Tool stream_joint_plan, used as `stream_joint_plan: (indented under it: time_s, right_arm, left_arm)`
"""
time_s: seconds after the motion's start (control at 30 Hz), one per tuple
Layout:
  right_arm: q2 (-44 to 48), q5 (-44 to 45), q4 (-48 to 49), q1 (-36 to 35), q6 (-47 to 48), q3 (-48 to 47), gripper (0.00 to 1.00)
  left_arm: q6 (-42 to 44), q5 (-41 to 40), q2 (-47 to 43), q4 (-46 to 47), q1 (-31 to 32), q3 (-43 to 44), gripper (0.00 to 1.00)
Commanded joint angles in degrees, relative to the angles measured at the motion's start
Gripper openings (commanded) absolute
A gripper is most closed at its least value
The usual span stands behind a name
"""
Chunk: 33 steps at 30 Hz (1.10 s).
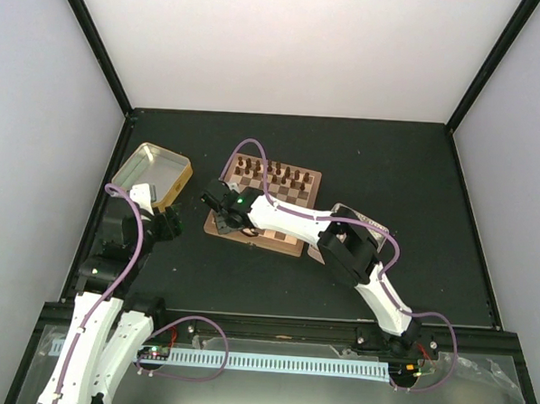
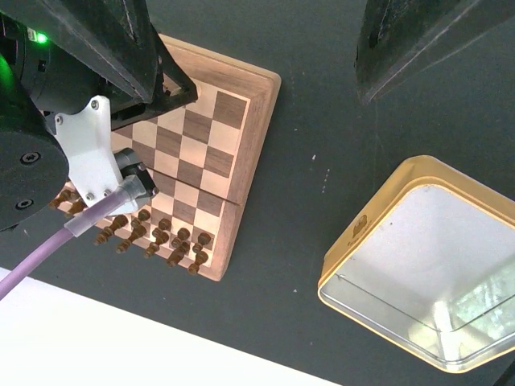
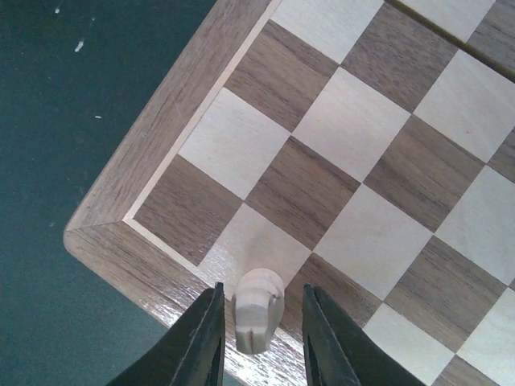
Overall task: Set up the chess pieces on the board
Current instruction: Place the chess piece on the chessboard.
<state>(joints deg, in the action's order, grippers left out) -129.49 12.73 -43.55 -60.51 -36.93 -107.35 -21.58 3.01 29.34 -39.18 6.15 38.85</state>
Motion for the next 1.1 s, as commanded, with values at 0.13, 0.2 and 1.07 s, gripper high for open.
stream_joint_plan:
  time_s: [0.13, 0.2, 1.07]
  right_arm:
    - [1.9, -1.4, 0.1, 0.0, -0.3, -1.7, 0.27]
    - [2.2, -1.6, -0.4, 0.1, -0.6, -1.4, 0.27]
    - [6.0, -5.2, 2.9, 0.5, 1.7, 0.6, 0.37]
  left_arm:
    - [0.3, -0.5, 0.3, -0.1, 0.4, 0.1, 0.69]
    - [0.4, -0.3, 0.4, 0.0, 0.4, 0.1, 0.69]
    - [0.3, 0.4, 1.1, -0.2, 0.4, 0.3, 0.69]
